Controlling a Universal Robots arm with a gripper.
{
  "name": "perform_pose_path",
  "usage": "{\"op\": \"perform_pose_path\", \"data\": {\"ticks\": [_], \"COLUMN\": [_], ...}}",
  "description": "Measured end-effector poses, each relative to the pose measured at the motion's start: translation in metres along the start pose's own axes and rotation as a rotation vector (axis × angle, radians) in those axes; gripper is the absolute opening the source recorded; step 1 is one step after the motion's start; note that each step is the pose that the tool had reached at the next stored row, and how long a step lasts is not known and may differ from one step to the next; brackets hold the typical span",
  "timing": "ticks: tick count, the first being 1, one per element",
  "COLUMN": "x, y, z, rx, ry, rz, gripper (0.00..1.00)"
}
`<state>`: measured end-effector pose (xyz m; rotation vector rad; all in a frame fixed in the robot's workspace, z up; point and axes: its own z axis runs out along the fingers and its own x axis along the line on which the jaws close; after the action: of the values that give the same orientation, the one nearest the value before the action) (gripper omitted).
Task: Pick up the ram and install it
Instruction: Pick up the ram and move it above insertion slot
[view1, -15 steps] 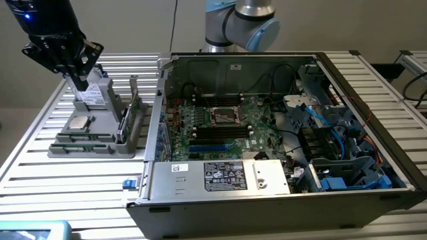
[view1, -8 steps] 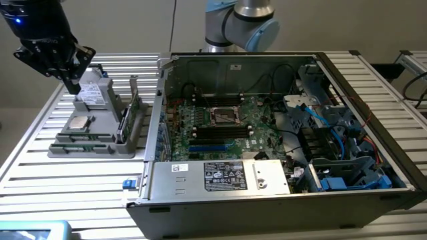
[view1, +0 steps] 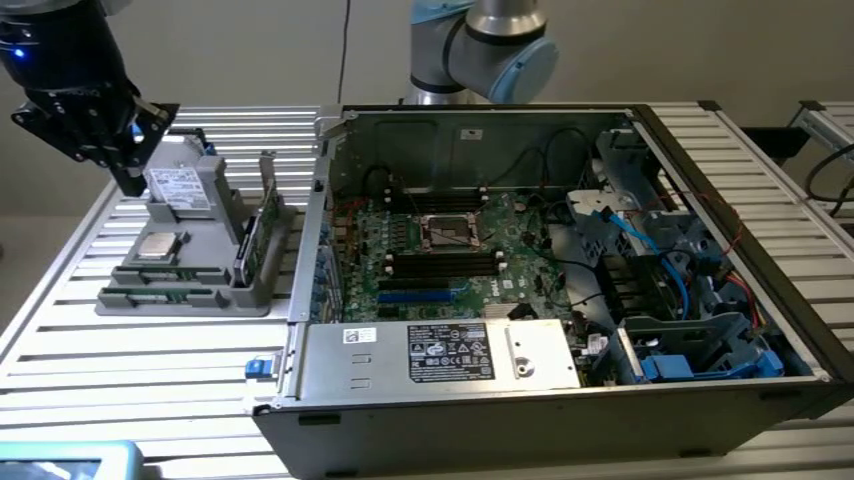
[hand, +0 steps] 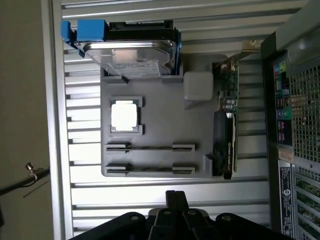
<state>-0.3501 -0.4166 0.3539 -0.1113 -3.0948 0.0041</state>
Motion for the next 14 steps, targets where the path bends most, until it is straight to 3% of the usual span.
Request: {"op": "perform_pose_path", "data": {"ticks": [5, 14], "x": [0.0023, 0.0036], "y": [-0.0002, -0.0002], "z": [0.0038, 0.01], "rx": [0.0042, 0.0109], "ry": [0.0041, 0.0035], "rz": [-0.055, -0.202], "gripper": [0.11, 0.11]}}
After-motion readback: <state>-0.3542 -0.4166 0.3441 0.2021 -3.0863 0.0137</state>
